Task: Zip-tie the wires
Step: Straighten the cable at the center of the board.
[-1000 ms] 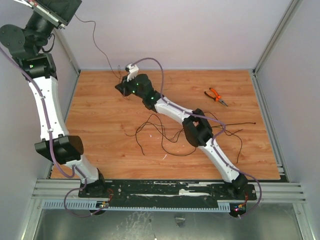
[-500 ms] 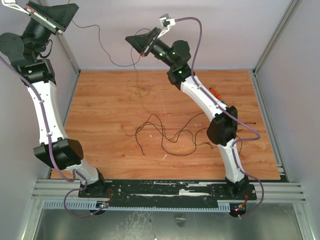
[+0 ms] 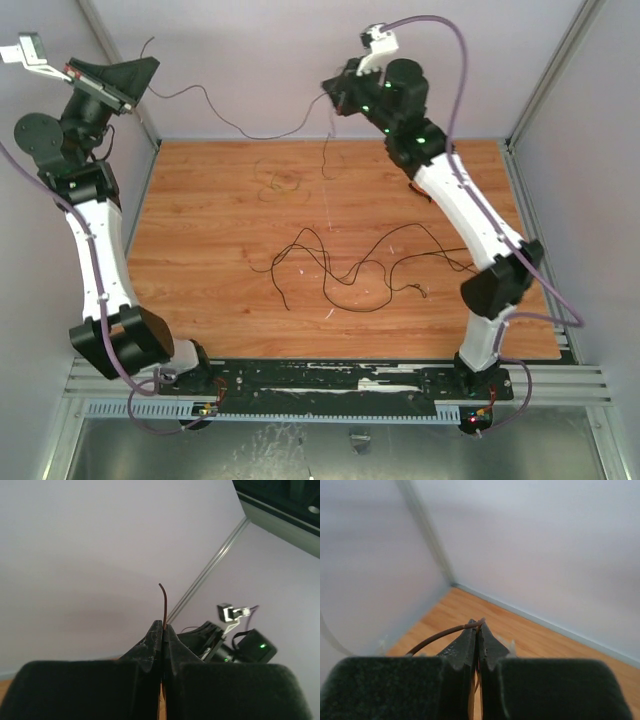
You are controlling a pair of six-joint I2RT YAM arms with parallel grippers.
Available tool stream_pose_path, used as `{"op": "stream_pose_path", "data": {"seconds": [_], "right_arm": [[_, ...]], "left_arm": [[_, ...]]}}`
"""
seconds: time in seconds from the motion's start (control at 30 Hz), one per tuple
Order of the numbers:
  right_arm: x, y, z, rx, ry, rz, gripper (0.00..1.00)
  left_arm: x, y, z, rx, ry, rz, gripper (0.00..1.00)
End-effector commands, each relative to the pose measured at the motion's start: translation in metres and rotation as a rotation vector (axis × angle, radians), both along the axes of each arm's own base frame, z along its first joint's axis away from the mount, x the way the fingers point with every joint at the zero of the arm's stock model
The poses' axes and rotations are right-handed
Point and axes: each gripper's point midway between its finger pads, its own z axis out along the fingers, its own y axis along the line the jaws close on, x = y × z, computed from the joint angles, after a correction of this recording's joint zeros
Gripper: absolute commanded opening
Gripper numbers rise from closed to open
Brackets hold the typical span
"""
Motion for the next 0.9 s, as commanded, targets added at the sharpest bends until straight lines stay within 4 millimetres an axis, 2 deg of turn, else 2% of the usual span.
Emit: {"op": "stream_pose_path", "data": {"seconds": [0.0,0.07,0.17,0.3,0.37,0.43,0.53,0.6,0.7,0.77,0.8,0.83,0.87], "right_arm": [[0.000,-0.105,-0.033,-0.332,0.047,-0.410,0.00],[-0.008,-0.140,-0.056,-0.466,0.089,-0.529,0.00],[-0.031,-0.194,-0.093,-0.637,0.163,-0.693,0.00],[-0.069,-0.249,-0.133,-0.736,0.262,-0.789,0.00],[-0.088,-0.274,-0.145,-0.745,0.298,-0.809,0.00],[-0.106,-0.298,-0.147,-0.722,0.312,-0.830,0.00],[-0.137,-0.331,-0.152,-0.707,0.337,-0.843,0.00],[-0.151,-0.352,-0.156,-0.721,0.349,-0.865,0.00],[-0.165,-0.373,-0.163,-0.764,0.392,-0.887,0.00],[-0.172,-0.385,-0.167,-0.800,0.423,-0.926,0.00],[-0.175,-0.390,-0.167,-0.812,0.432,-0.947,0.00],[-0.176,-0.392,-0.167,-0.817,0.439,-0.960,0.00],[-0.176,-0.393,-0.169,-0.824,0.450,-0.962,0.00]], "left_arm": [[-0.031,-0.009,0.003,0.046,-0.086,0.058,0.00],[-0.036,-0.016,-0.003,0.049,-0.075,0.056,0.00],[-0.039,-0.028,-0.014,0.045,-0.050,0.046,0.00],[-0.035,-0.021,-0.038,0.005,0.018,0.105,0.00],[-0.032,-0.015,-0.052,-0.016,0.067,0.151,0.00],[-0.027,-0.005,-0.068,-0.035,0.116,0.215,0.00],[-0.018,0.012,-0.102,-0.065,0.222,0.315,0.00],[-0.015,0.012,-0.122,-0.070,0.268,0.331,0.00],[-0.013,-0.011,-0.151,-0.054,0.320,0.280,0.00],[-0.017,-0.037,-0.173,-0.035,0.357,0.238,0.00],[-0.018,-0.056,-0.188,-0.019,0.384,0.205,0.00],[-0.027,-0.065,-0.192,-0.013,0.376,0.208,0.00],[-0.031,-0.069,-0.203,-0.014,0.392,0.218,0.00]]}}
